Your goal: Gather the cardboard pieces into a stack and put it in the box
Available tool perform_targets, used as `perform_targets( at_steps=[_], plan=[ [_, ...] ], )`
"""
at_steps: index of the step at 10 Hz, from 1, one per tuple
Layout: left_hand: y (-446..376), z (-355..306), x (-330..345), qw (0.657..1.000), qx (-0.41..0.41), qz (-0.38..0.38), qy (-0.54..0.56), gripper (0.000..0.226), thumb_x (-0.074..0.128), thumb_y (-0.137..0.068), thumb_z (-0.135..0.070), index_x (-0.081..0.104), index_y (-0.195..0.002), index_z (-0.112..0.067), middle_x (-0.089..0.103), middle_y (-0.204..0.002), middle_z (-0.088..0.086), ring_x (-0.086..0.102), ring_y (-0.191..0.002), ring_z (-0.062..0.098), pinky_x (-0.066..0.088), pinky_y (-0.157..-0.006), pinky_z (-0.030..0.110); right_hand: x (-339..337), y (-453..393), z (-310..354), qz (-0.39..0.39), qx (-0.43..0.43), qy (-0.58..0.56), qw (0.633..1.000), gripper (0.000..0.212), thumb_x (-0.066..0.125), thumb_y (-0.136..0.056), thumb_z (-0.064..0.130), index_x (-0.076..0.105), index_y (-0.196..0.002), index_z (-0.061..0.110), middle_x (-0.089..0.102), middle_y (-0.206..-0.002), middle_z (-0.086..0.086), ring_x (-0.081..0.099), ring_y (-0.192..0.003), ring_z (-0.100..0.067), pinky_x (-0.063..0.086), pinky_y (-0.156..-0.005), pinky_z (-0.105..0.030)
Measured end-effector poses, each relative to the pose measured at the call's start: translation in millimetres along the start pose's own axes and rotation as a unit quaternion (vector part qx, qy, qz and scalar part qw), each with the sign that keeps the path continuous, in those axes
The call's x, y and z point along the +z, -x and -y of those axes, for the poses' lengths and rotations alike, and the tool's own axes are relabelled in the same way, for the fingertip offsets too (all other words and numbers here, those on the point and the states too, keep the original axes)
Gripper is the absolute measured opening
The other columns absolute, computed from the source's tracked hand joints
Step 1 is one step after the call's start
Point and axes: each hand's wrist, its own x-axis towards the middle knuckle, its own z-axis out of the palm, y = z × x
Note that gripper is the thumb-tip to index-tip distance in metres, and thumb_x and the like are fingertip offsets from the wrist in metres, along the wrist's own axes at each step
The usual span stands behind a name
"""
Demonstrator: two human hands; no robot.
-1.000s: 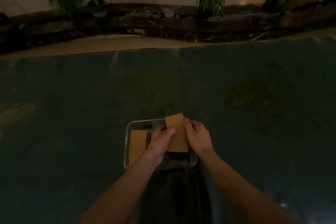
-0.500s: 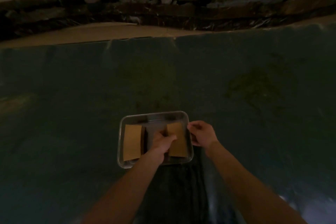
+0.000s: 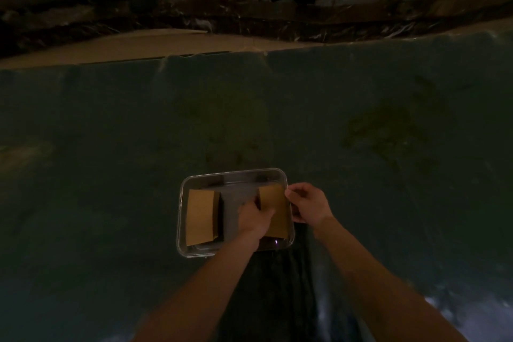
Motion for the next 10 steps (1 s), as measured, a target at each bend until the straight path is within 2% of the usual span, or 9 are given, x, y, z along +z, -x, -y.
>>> perform_targets(
  at_steps=[1, 2, 4, 6, 7, 8, 9, 10],
  plan=[
    [-4.0, 2.4, -1.4, 0.998, 0.038, 0.005, -0.057, 0.013, 0.059, -0.095, -0.027, 0.051, -0.089, -0.035, 0.054, -0.098, -0.008, 0.057, -0.099, 0.015, 0.039, -0.078, 0.027, -0.1, -1.1, 0.4, 0.001, 0.000, 0.001, 1.000, 0.004, 0.062, -0.094, 0.020, 0.064, -0.097, 0.022, 0.066, -0.101, -0.005, 0.066, -0.090, -0.022, 0.058, -0.062, -0.031],
    [-5.7, 3.6, -1.9, 0.996, 0.046, 0.004, -0.082, 0.013, 0.058, -0.096, -0.026, 0.050, -0.088, -0.033, 0.053, -0.097, -0.009, 0.051, -0.089, 0.009, 0.037, -0.076, 0.026, 0.5, -1.4, 0.5, -0.004, 0.000, 0.006, 1.000, 0.005, 0.062, -0.094, 0.021, 0.064, -0.098, 0.023, 0.065, -0.104, -0.005, 0.065, -0.095, -0.024, 0.059, -0.068, -0.036],
    [-6.6, 3.9, 1.7, 0.990, 0.063, -0.019, -0.126, 0.018, 0.054, -0.099, -0.029, 0.050, -0.081, -0.030, 0.056, -0.092, -0.006, 0.055, -0.088, 0.010, 0.040, -0.077, 0.026, 2.6, -0.8, 0.5, -0.013, -0.008, 0.016, 1.000, 0.004, 0.061, -0.095, 0.020, 0.063, -0.097, 0.023, 0.066, -0.098, -0.006, 0.065, -0.086, -0.021, 0.058, -0.063, -0.033],
    [-1.7, 0.9, 3.4, 0.987, 0.059, -0.020, -0.146, 0.022, 0.052, -0.100, -0.030, 0.046, -0.079, -0.029, 0.055, -0.104, -0.001, 0.047, -0.082, 0.006, 0.037, -0.076, 0.026, 3.0, 2.2, 2.6, -0.022, -0.014, 0.021, 0.999, 0.006, 0.060, -0.095, 0.020, 0.064, -0.100, 0.020, 0.066, -0.096, -0.007, 0.065, -0.084, -0.020, 0.058, -0.064, -0.033],
    [0.1, -2.8, -4.3, 0.990, 0.064, 0.009, -0.124, 0.016, 0.053, -0.100, -0.031, 0.049, -0.084, -0.030, 0.059, -0.108, 0.001, 0.052, -0.088, 0.009, 0.038, -0.080, 0.027, 4.2, 6.6, 3.7, -0.027, -0.007, 0.021, 0.999, 0.005, 0.059, -0.096, 0.023, 0.064, -0.099, 0.022, 0.066, -0.095, -0.006, 0.065, -0.085, -0.021, 0.059, -0.066, -0.035],
    [2.7, -1.6, -10.3, 0.992, 0.065, 0.033, -0.106, 0.011, 0.052, -0.099, -0.034, 0.049, -0.089, -0.032, 0.059, -0.109, -0.001, 0.057, -0.102, 0.016, 0.039, -0.085, 0.029, 4.2, 9.7, 2.8, -0.032, -0.002, 0.022, 0.999, 0.005, 0.059, -0.096, 0.027, 0.063, -0.097, 0.025, 0.065, -0.096, -0.003, 0.065, -0.086, -0.019, 0.058, -0.065, -0.032],
    [8.7, 1.6, -21.1, 0.990, 0.095, 0.032, -0.104, 0.015, 0.049, -0.099, -0.042, 0.055, -0.099, -0.029, 0.062, -0.113, -0.001, 0.059, -0.108, 0.019, 0.041, -0.089, 0.030, 5.5, 17.3, 0.3, -0.036, -0.019, 0.036, 0.999, 0.008, 0.060, -0.094, 0.032, 0.062, -0.100, 0.027, 0.065, -0.101, 0.001, 0.065, -0.089, -0.018, 0.060, -0.072, -0.036],
    [14.4, 6.4, -30.4, 0.986, 0.123, -0.005, -0.115, 0.027, 0.048, -0.100, -0.041, 0.060, -0.116, -0.023, 0.065, -0.116, 0.002, 0.060, -0.107, 0.018, 0.044, -0.091, 0.032, 4.7, 23.8, -2.8, -0.056, -0.038, 0.048, 0.997, 0.016, 0.062, -0.092, 0.035, 0.063, -0.105, 0.027, 0.067, -0.105, 0.003, 0.066, -0.093, -0.019, 0.059, -0.081, -0.041]
  ],
)
